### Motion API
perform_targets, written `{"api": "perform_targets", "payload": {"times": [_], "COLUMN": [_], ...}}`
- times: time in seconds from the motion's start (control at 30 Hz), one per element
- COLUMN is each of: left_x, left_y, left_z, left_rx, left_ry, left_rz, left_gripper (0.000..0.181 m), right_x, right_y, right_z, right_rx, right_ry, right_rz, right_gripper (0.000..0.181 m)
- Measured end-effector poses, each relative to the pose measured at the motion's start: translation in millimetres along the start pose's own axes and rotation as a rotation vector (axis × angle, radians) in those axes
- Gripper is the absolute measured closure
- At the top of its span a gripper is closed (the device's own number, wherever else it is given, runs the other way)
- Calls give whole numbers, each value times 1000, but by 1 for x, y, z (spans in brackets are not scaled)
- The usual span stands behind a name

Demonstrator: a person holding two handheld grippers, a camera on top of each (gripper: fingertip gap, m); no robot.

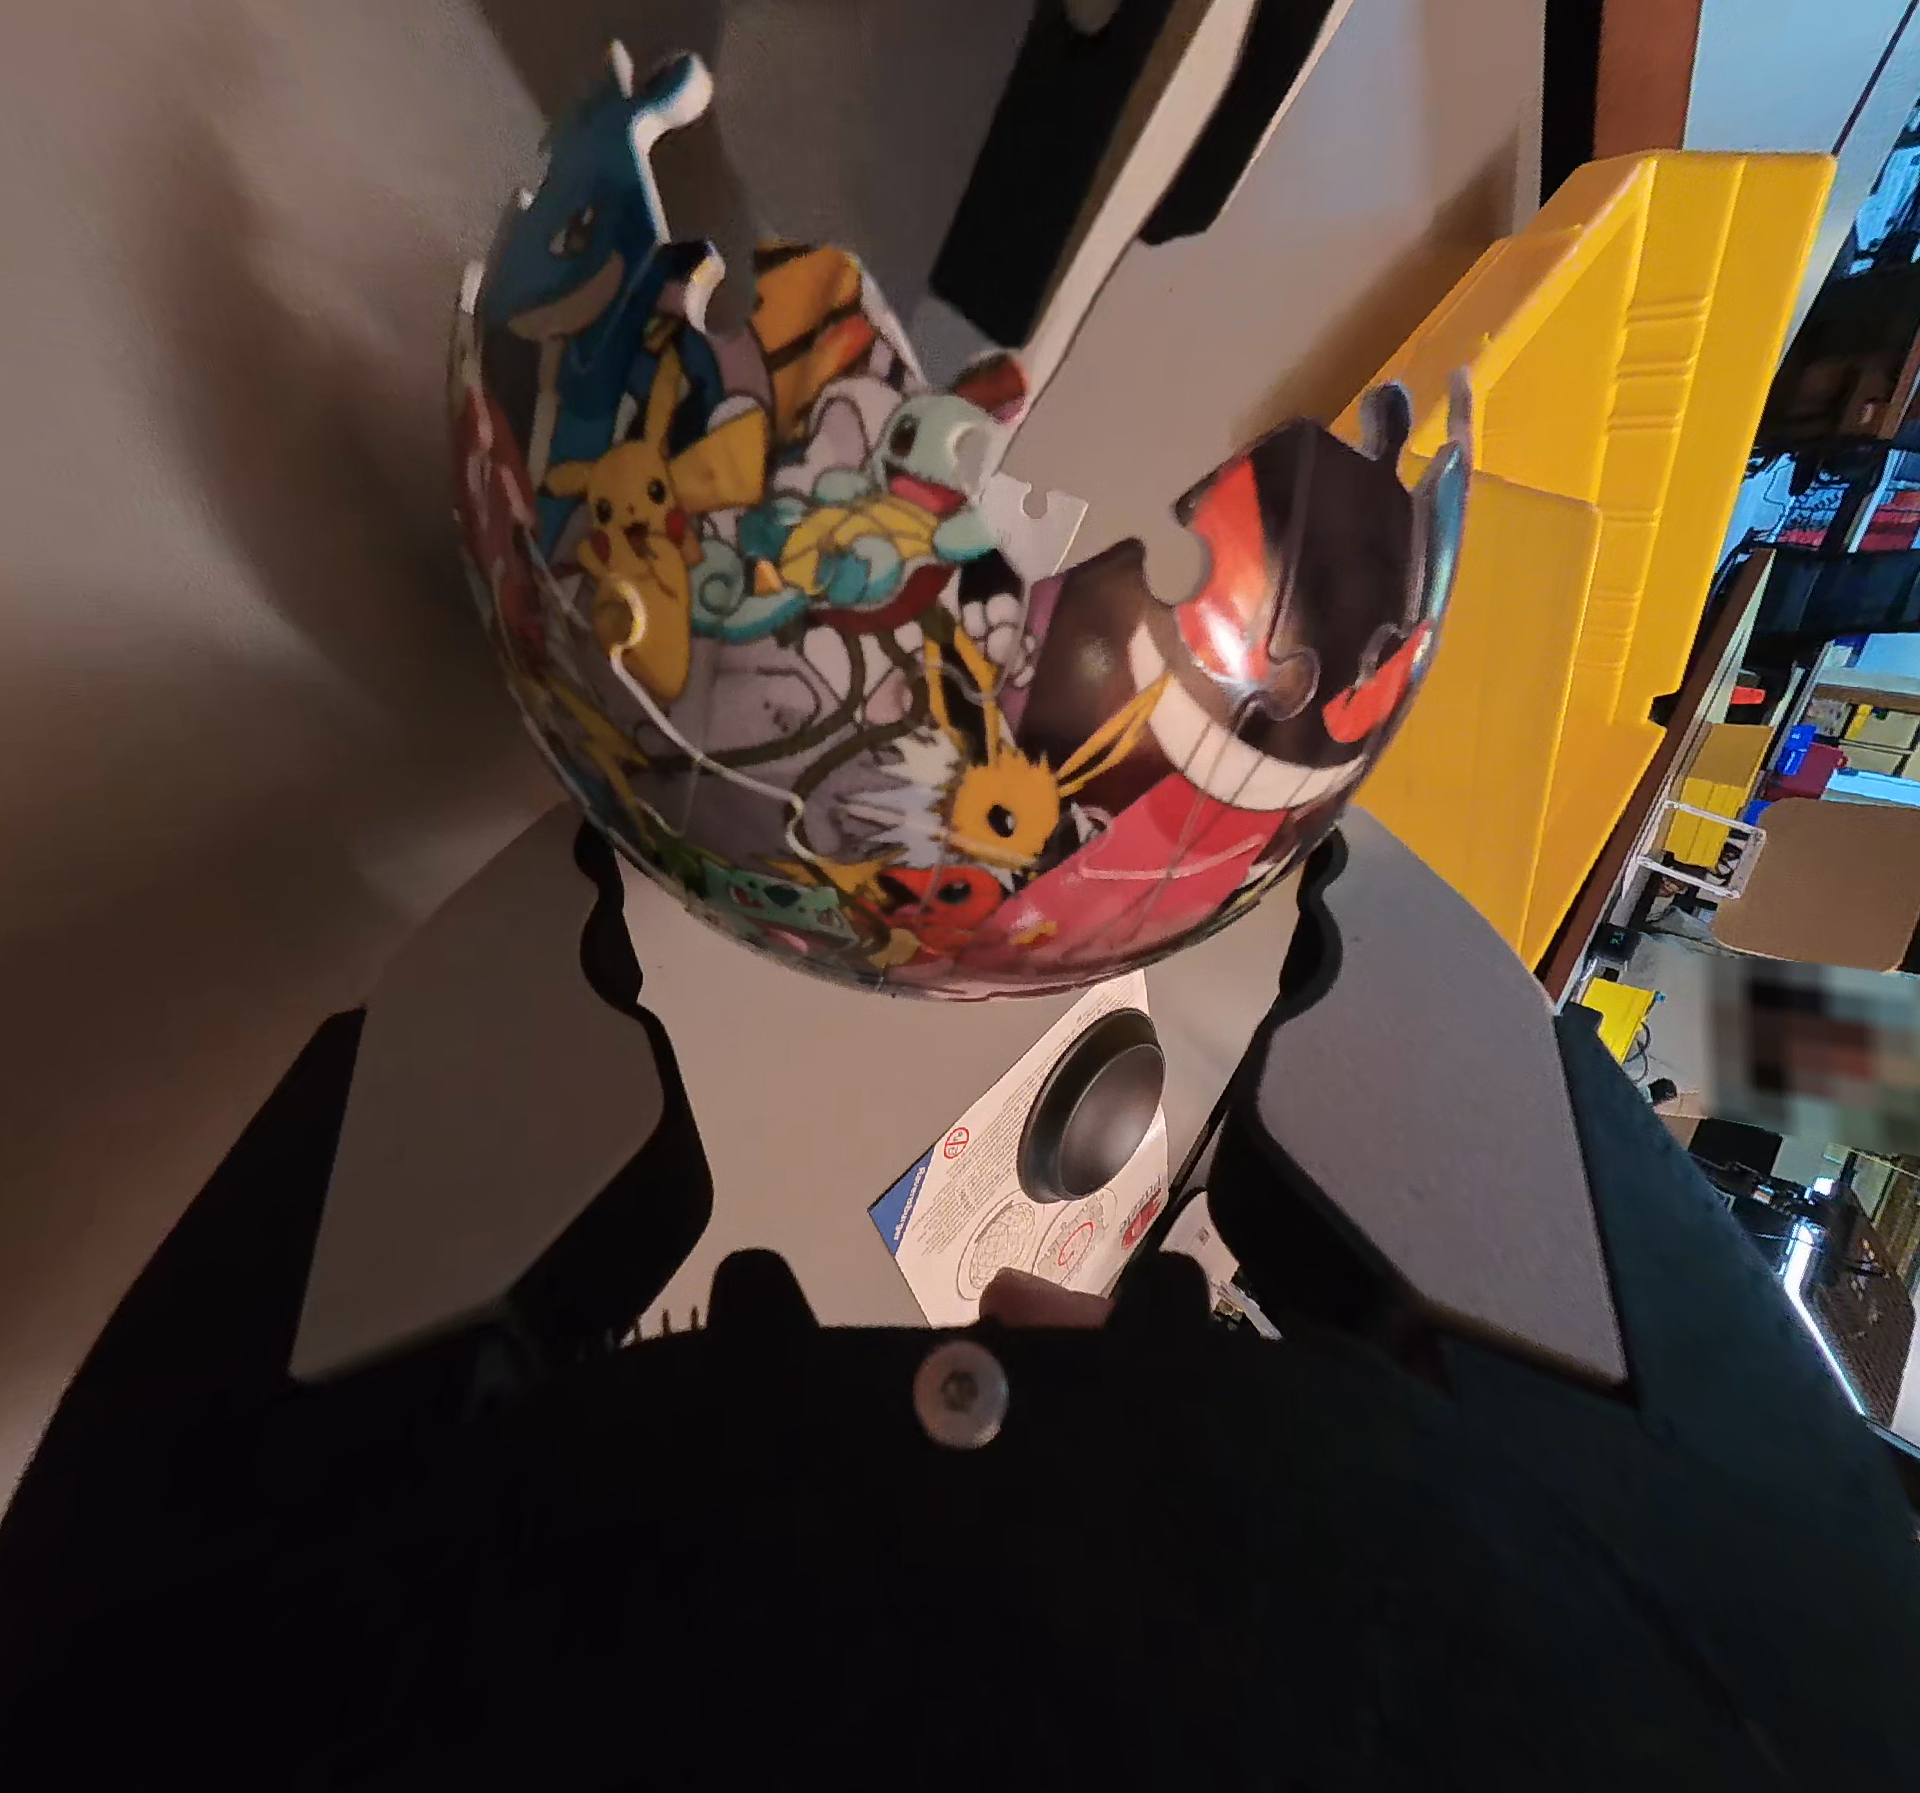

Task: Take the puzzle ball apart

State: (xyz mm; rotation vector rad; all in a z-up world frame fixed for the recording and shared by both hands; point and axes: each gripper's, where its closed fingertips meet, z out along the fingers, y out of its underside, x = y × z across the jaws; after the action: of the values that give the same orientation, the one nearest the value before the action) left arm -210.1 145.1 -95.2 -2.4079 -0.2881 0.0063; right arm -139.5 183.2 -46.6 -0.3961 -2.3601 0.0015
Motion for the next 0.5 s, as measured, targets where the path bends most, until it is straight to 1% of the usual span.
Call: {"api": "perform_targets", "payload": {"times": [0.1,0.3,0.5], "left_x": [-8,-8,-20], "left_y": [-2,4,-1], "left_z": [-2,7,2], "left_rx": [9,-21,15], "left_ry": [-39,-76,-94], "left_rz": [-4,26,-11], "left_gripper": [83,83,83], "right_x": [0,3,9], "right_y": [-1,-10,-22], "right_z": [0,1,7], "right_rx": [-2,-3,6], "right_ry": [-1,-35,-73], "right_rz": [-5,-45,-136], "right_gripper": [58,58,58]}}
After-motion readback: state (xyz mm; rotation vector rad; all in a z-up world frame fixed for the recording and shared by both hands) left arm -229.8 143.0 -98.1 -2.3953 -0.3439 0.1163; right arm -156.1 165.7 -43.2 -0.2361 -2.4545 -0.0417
